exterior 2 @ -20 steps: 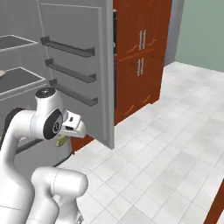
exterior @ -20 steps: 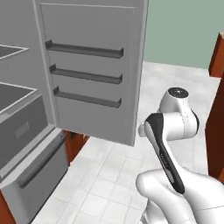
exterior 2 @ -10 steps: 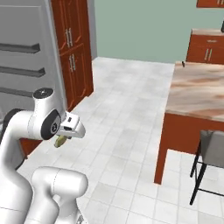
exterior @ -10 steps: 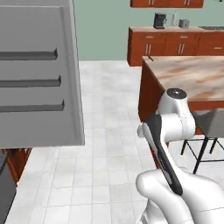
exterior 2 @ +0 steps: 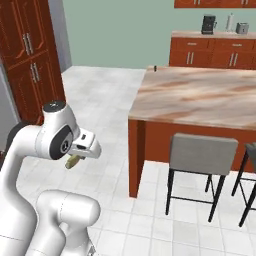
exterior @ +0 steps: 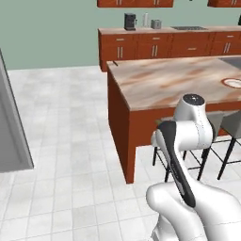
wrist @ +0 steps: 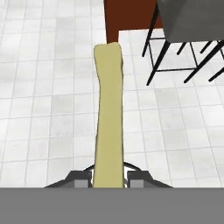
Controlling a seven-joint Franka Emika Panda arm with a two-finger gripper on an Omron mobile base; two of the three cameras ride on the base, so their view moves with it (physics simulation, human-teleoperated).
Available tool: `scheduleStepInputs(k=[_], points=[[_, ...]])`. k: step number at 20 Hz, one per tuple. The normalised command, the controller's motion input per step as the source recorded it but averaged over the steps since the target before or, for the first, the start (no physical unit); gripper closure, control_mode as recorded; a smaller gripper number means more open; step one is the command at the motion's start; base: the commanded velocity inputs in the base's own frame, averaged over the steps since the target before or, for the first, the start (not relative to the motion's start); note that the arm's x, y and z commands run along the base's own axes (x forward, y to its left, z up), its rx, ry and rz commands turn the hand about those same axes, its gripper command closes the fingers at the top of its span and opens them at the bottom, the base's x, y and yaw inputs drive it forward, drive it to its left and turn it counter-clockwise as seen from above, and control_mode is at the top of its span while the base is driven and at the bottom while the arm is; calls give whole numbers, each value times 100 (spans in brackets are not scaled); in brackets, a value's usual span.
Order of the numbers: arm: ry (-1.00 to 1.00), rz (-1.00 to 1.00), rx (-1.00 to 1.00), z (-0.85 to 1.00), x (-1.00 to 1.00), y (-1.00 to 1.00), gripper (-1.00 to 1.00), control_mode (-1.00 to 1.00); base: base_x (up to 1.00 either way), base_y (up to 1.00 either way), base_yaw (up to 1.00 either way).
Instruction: Retrieve the butter from the fridge and place it on a plate on the dining table. Then retrieve the butter knife by the fridge and place it near the plate.
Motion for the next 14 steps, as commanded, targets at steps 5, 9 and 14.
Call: scheduleStepInputs(k=[5, 9, 14], points=[[0, 0, 0, 0, 0, 0, 100, 100, 1, -100, 0], [0, 0, 0, 0, 0, 0, 100, 100, 5, -100, 0], [0, 0, 0, 0, 0, 0, 100, 100, 15, -100, 0]])
